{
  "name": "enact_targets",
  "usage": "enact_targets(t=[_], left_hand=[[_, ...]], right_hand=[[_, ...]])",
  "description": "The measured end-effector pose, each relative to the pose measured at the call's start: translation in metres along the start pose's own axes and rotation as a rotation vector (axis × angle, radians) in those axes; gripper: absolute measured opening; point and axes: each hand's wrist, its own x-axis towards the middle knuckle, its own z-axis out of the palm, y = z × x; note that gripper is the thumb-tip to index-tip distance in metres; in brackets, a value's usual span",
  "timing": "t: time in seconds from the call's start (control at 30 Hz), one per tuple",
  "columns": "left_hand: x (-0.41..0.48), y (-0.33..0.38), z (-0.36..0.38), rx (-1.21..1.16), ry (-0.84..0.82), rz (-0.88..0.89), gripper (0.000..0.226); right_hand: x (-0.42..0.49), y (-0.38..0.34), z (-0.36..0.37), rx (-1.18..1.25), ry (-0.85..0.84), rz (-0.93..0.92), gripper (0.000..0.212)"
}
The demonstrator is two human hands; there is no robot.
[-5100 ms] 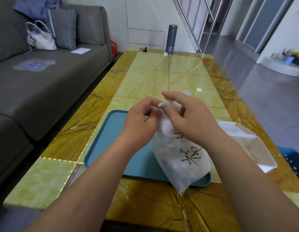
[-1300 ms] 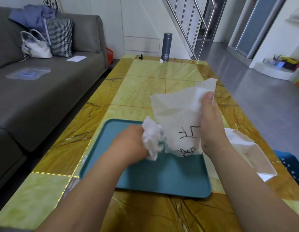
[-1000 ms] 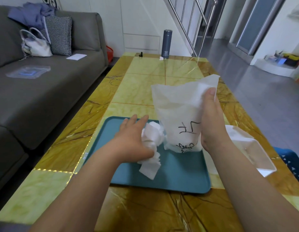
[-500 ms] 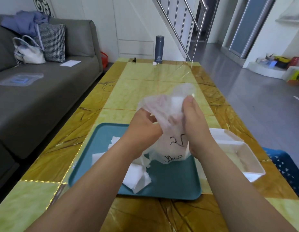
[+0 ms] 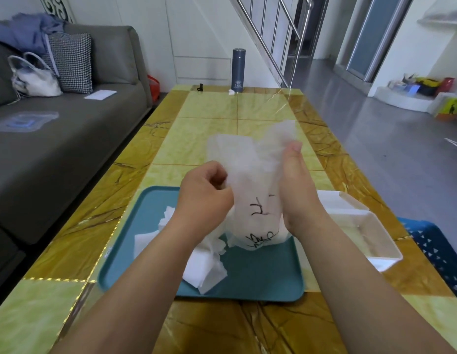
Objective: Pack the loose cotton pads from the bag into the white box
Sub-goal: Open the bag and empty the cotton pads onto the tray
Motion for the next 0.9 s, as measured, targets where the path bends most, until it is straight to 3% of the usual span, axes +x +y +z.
enact_targets(t=[0.1,0.17,0.2,0.3,0.37,0.43,0.53,0.67,0.83,0.9], left_hand=[[0.004,-0.007,-0.022,0.453,-0.088,-0.032,0.016],[0.003,-0.009,-0.031,0.72,-0.207,-0.108,0.01],[0.002,-0.011,-0.031,0.782,-0.219,-0.098,0.018],[0.001,-0.014,-0.02,0.666,-0.158,0.081,0.045],[0.002,-0.018,-0.011,0.572,-0.213,0.114,0.041],[0.002,-0.027,-0.004,0.572,-0.258,0.087,0.025],[-0.001,-0.033,0.001,0.644,-0.238,0.103,0.009],[-0.002,-0.03,0.005,0.648,-0.303,0.255,0.038],[-0.013,-0.022,0.008,0.359,-0.417,0.076,0.041],[-0.012,-0.019,0.008,0.318,-0.39,0.026,0.058]], right_hand=[[0.003,-0.003,-0.006,0.073,0.057,-0.009,0.121],[0.004,-0.003,-0.006,0.098,0.057,-0.017,0.121],[0.003,-0.004,-0.005,0.093,0.053,-0.02,0.116],[-0.003,-0.005,-0.002,0.045,-0.016,-0.027,0.087],[-0.011,0.001,-0.004,-0.03,-0.08,-0.021,0.056],[-0.02,0.009,-0.01,-0.104,-0.125,0.001,0.042],[-0.025,0.02,-0.02,-0.225,-0.188,0.125,0.052],[-0.026,0.02,-0.019,-0.611,-0.166,0.179,0.073],[-0.026,0.001,-0.01,-0.525,-0.113,0.145,0.058],[-0.027,-0.007,-0.009,-0.464,-0.099,0.111,0.068]])
